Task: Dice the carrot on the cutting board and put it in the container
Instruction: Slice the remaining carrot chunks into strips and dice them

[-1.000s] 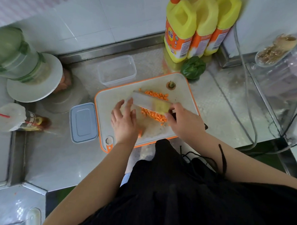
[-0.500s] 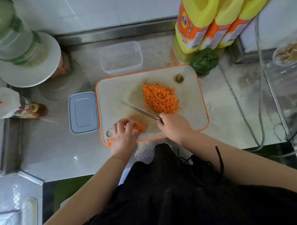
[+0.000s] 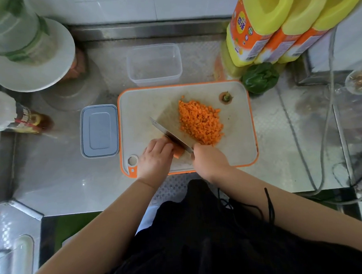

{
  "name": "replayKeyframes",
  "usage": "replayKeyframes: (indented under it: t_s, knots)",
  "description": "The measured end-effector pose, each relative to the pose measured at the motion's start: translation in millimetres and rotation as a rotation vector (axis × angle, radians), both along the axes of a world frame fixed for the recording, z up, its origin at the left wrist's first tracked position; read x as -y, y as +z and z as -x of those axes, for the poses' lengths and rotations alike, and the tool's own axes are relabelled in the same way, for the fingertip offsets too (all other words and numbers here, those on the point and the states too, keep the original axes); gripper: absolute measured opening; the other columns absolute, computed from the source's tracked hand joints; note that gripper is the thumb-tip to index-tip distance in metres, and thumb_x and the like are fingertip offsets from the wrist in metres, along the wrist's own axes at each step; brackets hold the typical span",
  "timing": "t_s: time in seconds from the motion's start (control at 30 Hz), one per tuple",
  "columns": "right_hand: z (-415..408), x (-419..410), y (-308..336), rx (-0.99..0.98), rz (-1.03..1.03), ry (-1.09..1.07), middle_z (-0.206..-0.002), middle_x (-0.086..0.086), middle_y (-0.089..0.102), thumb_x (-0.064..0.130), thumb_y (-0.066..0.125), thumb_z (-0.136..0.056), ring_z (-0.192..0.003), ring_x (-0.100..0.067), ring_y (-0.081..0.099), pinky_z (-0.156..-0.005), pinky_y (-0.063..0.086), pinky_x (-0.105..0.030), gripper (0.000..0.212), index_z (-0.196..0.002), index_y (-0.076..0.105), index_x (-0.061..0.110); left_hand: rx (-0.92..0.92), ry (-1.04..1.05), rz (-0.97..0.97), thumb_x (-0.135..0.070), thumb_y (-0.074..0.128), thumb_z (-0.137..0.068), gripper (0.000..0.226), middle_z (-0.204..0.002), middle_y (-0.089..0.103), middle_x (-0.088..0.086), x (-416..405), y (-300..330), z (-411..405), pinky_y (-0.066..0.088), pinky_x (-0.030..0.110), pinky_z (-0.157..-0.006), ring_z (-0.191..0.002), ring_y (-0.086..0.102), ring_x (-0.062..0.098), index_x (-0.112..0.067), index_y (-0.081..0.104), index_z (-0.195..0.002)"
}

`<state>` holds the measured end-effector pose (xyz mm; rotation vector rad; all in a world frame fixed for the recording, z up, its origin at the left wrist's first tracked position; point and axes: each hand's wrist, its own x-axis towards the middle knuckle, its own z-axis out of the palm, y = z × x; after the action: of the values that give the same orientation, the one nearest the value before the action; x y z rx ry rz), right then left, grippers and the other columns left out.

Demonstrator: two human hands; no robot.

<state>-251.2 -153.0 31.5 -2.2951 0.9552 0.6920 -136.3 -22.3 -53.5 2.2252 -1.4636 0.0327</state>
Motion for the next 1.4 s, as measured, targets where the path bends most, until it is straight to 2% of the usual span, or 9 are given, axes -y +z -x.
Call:
replayKeyframes:
  t_s: [0.1, 0.33, 0.43, 0.57, 0.83, 1.0, 1.13, 1.3, 1.4]
  knots:
    - [2, -3, 1, 0.003, 0.014, 0.047, -0.071, 0.000, 0.043, 0.006, 0.041, -0.092, -0.075, -0.028, 0.053, -0.060, 0.038, -0.034, 0.012, -0.087, 0.048, 0.015, -0.013, 0.037, 0.017, -0.015, 0.061, -0.089, 0.009, -0.094, 0.065, 0.006, 3, 5, 5, 0.054, 0.043, -0.069, -0.090, 0.057, 0.029, -0.010, 0.068, -0.089]
    - [2, -5, 12, -0.051, 0.011, 0.140, -0.067, 0.000, 0.038, 0.006, 0.041, -0.094, -0.073, -0.027, 0.048, -0.062, 0.038, -0.034, 0.012, -0.101, 0.050, 0.010, -0.062, 0.110, 0.040, -0.017, 0.056, -0.090, 0.017, -0.096, 0.066, 0.008, 6, 7, 13, 0.044, 0.031, -0.083, -0.097, 0.051, 0.025, -0.009, 0.071, -0.088]
    - [-1, -5, 15, -0.070, 0.006, 0.148, -0.068, -0.002, 0.036, 0.000, 0.043, -0.091, -0.074, -0.027, 0.046, -0.063, 0.038, -0.034, 0.017, -0.103, 0.052, 0.007, -0.077, 0.123, 0.044, -0.017, 0.057, -0.090, 0.016, -0.097, 0.066, 0.008, 6, 6, 13, 0.044, 0.031, -0.084, -0.098, 0.051, 0.026, -0.009, 0.071, -0.088]
    - [-7, -4, 18, -0.111, -0.009, 0.155, -0.075, -0.005, 0.044, -0.004, 0.045, -0.088, -0.078, -0.028, 0.052, -0.066, 0.044, -0.036, 0.023, -0.106, 0.055, 0.005, -0.083, 0.115, 0.063, -0.015, 0.058, -0.090, 0.015, -0.098, 0.065, 0.010, 5, 5, 13, 0.044, 0.032, -0.085, -0.098, 0.050, 0.027, -0.007, 0.070, -0.090]
    - [-24, -1, 19, -0.125, 0.029, 0.202, -0.066, -0.005, 0.038, -0.012, 0.047, -0.082, -0.072, -0.027, 0.048, -0.062, 0.041, -0.034, 0.026, -0.099, 0.060, 0.002, -0.061, 0.132, 0.061, -0.013, 0.061, -0.090, 0.013, -0.099, 0.065, 0.012, 5, 1, 14, 0.047, 0.036, -0.083, -0.095, 0.053, 0.032, -0.004, 0.070, -0.092]
    - [-18, -4, 7, -0.047, 0.050, 0.165, -0.085, -0.013, 0.060, -0.007, 0.043, -0.088, -0.073, -0.032, 0.056, -0.060, 0.042, -0.035, 0.020, -0.101, 0.057, 0.000, -0.051, 0.116, 0.047, -0.014, 0.061, -0.091, 0.015, -0.099, 0.065, 0.013, 3, 0, 13, 0.047, 0.037, -0.083, -0.094, 0.054, 0.033, -0.003, 0.070, -0.093]
    - [-13, 3, 1, -0.016, 0.032, 0.128, -0.077, -0.010, 0.053, -0.003, 0.044, -0.089, -0.068, -0.030, 0.054, -0.056, 0.040, -0.034, 0.015, -0.097, 0.056, 0.002, -0.068, 0.123, 0.072, -0.016, 0.059, -0.092, 0.016, -0.098, 0.065, 0.012, 4, 3, 14, 0.048, 0.036, -0.082, -0.094, 0.050, 0.029, -0.003, 0.070, -0.090]
    - [-10, 4, -5, 0.029, 0.027, 0.137, -0.080, -0.009, 0.058, 0.003, 0.046, -0.092, -0.072, -0.031, 0.061, -0.055, 0.041, -0.035, 0.013, -0.102, 0.055, 0.002, -0.075, 0.065, 0.132, -0.008, 0.059, -0.091, 0.008, -0.100, 0.061, 0.013, -3, 16, 7, 0.048, 0.037, -0.079, -0.093, 0.053, 0.029, -0.005, 0.062, -0.098]
    - [-6, -1, -6, 0.040, 0.067, 0.180, -0.089, -0.011, 0.065, 0.002, 0.042, -0.093, -0.079, -0.032, 0.064, -0.058, 0.038, -0.033, 0.018, -0.108, 0.052, 0.002, 0.023, 0.071, 0.186, -0.005, 0.061, -0.091, 0.014, -0.099, 0.059, 0.017, -1, 37, 0, 0.045, 0.037, -0.081, -0.091, 0.055, 0.033, -0.007, 0.055, -0.103]
